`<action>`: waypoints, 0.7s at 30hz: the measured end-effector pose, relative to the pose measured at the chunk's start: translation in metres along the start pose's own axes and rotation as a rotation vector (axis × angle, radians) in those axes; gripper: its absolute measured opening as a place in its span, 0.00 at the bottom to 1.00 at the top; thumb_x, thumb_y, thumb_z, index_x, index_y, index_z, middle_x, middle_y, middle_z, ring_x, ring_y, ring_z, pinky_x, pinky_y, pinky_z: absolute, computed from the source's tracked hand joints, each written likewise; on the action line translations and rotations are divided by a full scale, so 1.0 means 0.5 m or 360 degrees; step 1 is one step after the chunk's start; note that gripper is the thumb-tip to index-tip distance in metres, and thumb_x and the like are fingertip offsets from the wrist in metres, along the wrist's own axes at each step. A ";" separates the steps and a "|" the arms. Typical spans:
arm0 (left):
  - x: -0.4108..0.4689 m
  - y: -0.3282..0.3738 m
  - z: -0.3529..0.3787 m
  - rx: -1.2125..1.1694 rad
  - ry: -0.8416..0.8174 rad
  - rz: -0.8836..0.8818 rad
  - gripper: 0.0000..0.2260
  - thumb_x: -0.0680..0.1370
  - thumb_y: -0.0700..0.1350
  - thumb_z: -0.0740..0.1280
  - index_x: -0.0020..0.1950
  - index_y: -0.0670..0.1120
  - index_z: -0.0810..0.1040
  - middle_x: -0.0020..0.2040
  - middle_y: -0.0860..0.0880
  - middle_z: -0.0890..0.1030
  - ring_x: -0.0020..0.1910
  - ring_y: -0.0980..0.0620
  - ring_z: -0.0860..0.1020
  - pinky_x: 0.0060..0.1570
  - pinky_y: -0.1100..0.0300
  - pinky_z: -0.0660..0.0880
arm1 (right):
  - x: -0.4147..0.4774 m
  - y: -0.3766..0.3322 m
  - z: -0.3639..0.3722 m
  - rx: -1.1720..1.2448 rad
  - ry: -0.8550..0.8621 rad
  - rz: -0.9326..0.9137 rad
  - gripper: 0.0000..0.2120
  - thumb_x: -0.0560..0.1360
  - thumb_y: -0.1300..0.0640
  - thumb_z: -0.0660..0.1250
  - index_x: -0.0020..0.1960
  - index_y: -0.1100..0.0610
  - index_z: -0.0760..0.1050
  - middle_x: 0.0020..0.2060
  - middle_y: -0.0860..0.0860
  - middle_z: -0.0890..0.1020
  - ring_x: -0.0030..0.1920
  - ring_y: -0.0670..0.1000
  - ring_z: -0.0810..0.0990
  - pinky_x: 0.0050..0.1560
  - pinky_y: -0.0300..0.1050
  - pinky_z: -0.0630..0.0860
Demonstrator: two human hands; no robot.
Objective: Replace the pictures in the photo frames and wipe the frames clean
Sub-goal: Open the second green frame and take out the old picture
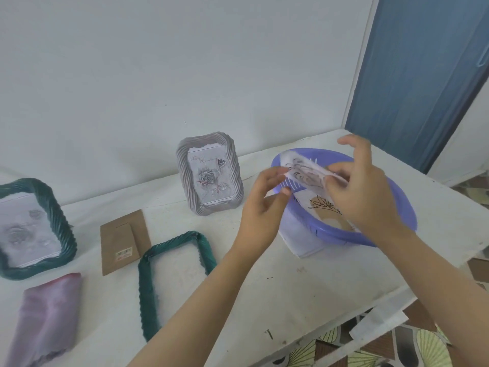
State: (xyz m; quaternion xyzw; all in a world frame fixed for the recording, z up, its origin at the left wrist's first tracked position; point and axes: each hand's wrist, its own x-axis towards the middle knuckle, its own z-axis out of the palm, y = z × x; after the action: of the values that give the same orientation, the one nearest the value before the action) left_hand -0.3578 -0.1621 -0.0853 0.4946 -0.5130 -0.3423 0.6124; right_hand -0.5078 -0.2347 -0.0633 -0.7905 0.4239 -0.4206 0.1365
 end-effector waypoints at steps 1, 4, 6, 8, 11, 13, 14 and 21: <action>-0.001 0.015 -0.003 -0.0128 -0.0005 -0.0103 0.11 0.80 0.43 0.61 0.58 0.57 0.73 0.53 0.56 0.80 0.54 0.52 0.80 0.55 0.56 0.76 | -0.011 -0.016 0.005 0.0012 -0.0004 -0.0080 0.24 0.72 0.64 0.65 0.65 0.55 0.61 0.41 0.47 0.83 0.38 0.54 0.81 0.32 0.44 0.74; -0.003 0.042 -0.021 -0.0301 0.0029 -0.0283 0.11 0.79 0.45 0.61 0.58 0.59 0.73 0.42 0.58 0.81 0.50 0.50 0.82 0.53 0.53 0.78 | -0.040 -0.053 0.027 0.0002 -0.0131 -0.0251 0.23 0.73 0.61 0.67 0.64 0.52 0.63 0.42 0.45 0.84 0.40 0.50 0.83 0.37 0.37 0.74; -0.008 0.040 -0.037 -0.0254 0.0134 -0.0300 0.12 0.77 0.41 0.65 0.57 0.57 0.75 0.42 0.52 0.77 0.47 0.48 0.81 0.50 0.52 0.80 | -0.053 -0.067 0.042 0.0005 -0.0267 -0.0343 0.23 0.73 0.59 0.68 0.65 0.51 0.64 0.45 0.44 0.84 0.45 0.49 0.82 0.45 0.41 0.77; -0.011 0.028 -0.058 -0.0155 0.0308 -0.0327 0.14 0.75 0.35 0.65 0.53 0.52 0.76 0.40 0.49 0.75 0.39 0.49 0.78 0.44 0.55 0.80 | -0.067 -0.074 0.052 0.0024 -0.0425 -0.0463 0.25 0.71 0.53 0.69 0.65 0.49 0.64 0.48 0.40 0.82 0.50 0.46 0.79 0.55 0.43 0.74; -0.026 0.012 -0.103 -0.0050 0.0502 -0.0378 0.15 0.72 0.32 0.64 0.50 0.50 0.78 0.42 0.46 0.79 0.38 0.48 0.76 0.42 0.51 0.77 | -0.091 -0.085 0.068 0.0235 -0.0646 -0.0501 0.28 0.68 0.39 0.64 0.66 0.46 0.64 0.59 0.35 0.73 0.61 0.37 0.68 0.63 0.34 0.60; -0.045 0.005 -0.139 0.0027 0.0562 -0.0390 0.16 0.71 0.33 0.64 0.49 0.52 0.79 0.47 0.46 0.81 0.40 0.47 0.77 0.44 0.49 0.76 | -0.104 -0.089 0.093 0.0352 -0.0641 -0.0426 0.26 0.70 0.40 0.61 0.66 0.46 0.66 0.63 0.35 0.68 0.67 0.37 0.63 0.66 0.35 0.56; -0.056 0.002 -0.158 0.0076 0.0577 -0.0396 0.16 0.71 0.33 0.64 0.48 0.53 0.79 0.48 0.47 0.81 0.41 0.47 0.77 0.44 0.49 0.76 | -0.110 -0.090 0.111 0.0388 -0.0591 -0.0362 0.23 0.71 0.42 0.62 0.64 0.46 0.66 0.63 0.37 0.68 0.67 0.39 0.63 0.66 0.35 0.57; -0.136 -0.019 -0.265 0.0161 0.0545 -0.0494 0.22 0.73 0.28 0.61 0.54 0.53 0.76 0.48 0.52 0.80 0.42 0.54 0.78 0.47 0.52 0.77 | -0.145 -0.123 0.214 0.1024 -0.0774 0.0412 0.12 0.71 0.63 0.68 0.47 0.47 0.73 0.33 0.48 0.78 0.31 0.45 0.73 0.35 0.33 0.69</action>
State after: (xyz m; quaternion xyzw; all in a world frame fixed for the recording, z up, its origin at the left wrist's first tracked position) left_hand -0.2450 -0.0678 -0.1121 0.6486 -0.3359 -0.3173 0.6048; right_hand -0.4108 -0.1560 -0.1331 -0.7240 0.3221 -0.3120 0.5242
